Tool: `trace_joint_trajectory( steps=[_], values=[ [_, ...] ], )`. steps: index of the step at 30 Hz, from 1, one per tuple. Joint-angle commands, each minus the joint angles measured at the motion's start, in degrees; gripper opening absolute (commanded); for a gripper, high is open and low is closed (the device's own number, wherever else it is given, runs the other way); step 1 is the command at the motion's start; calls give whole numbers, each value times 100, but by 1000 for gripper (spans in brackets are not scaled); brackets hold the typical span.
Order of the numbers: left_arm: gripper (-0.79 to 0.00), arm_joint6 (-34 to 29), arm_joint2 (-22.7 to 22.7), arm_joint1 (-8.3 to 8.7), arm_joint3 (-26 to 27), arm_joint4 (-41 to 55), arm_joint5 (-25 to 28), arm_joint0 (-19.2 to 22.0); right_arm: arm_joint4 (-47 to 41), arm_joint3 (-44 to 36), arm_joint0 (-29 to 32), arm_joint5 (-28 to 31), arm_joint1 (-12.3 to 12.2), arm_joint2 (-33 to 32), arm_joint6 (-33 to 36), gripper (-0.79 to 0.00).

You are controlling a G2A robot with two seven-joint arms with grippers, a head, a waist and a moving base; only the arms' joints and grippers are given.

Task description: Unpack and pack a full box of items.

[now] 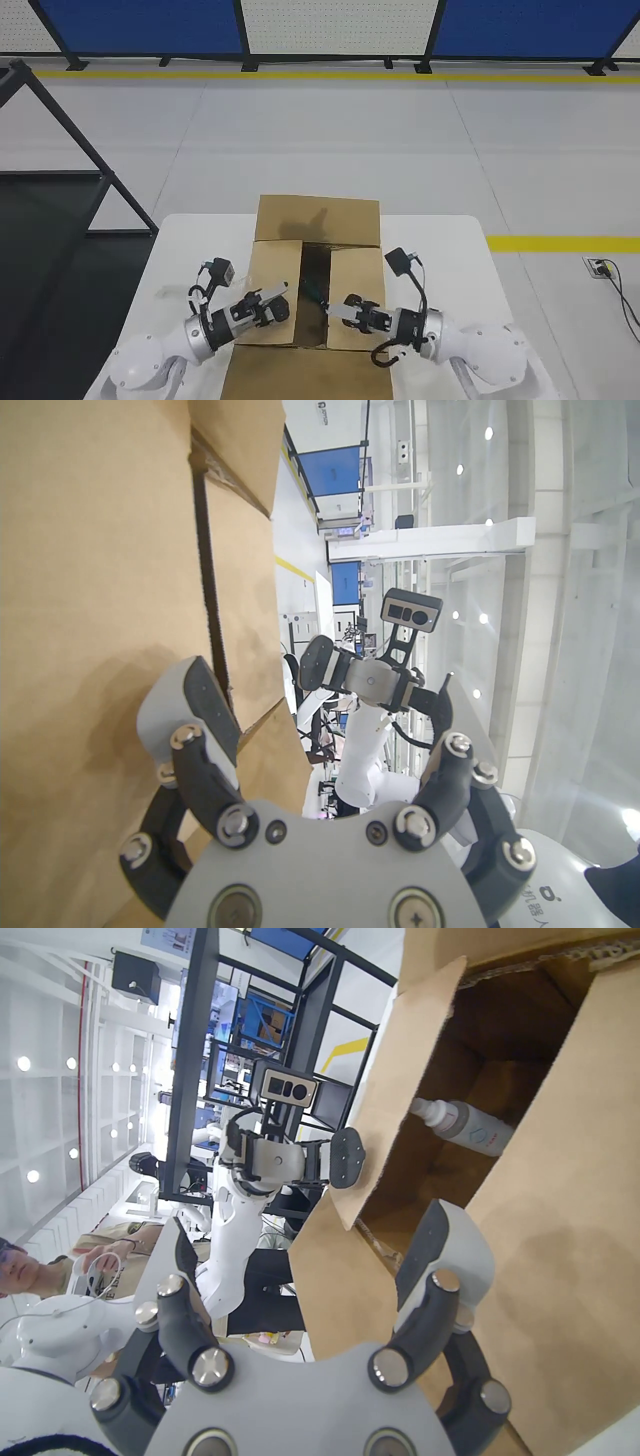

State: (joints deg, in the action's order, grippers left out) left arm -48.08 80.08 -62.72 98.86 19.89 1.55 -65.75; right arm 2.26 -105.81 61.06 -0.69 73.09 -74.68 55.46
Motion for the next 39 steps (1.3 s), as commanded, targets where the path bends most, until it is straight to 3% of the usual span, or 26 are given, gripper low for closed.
trace_joint_trajectory(
  steps=[1, 5, 9, 23, 30, 35, 39],
  values=[
    [0, 7, 131, 16, 122, 60, 92, -87, -170, -250, 164, 44, -39, -173, 157, 0],
    [0, 55, 530, 56, 334, 289, 278, -345, -248, -738, 512, 126, -138, -566, 564, 0],
    [0, -12, 1141, 106, 508, 714, 524, -779, -153, -785, 533, 135, -149, -613, 558, 0],
    [0, 168, 1107, 106, 489, 584, 473, -721, -515, -796, 568, 36, -186, -651, 729, 0],
    [0, 32, 962, 134, -3, 221, 398, 163, -1022, -1131, 1237, -14, -308, -1238, 1118, 0],
    [0, -229, 740, 162, -846, -373, 581, 1057, -1480, -1391, 1959, -61, -379, -1692, 1229, 0],
    [0, -795, 546, 190, -1673, -690, 959, 1767, -1772, -1449, 2445, -222, -417, -1969, 1161, 0]
  ],
)
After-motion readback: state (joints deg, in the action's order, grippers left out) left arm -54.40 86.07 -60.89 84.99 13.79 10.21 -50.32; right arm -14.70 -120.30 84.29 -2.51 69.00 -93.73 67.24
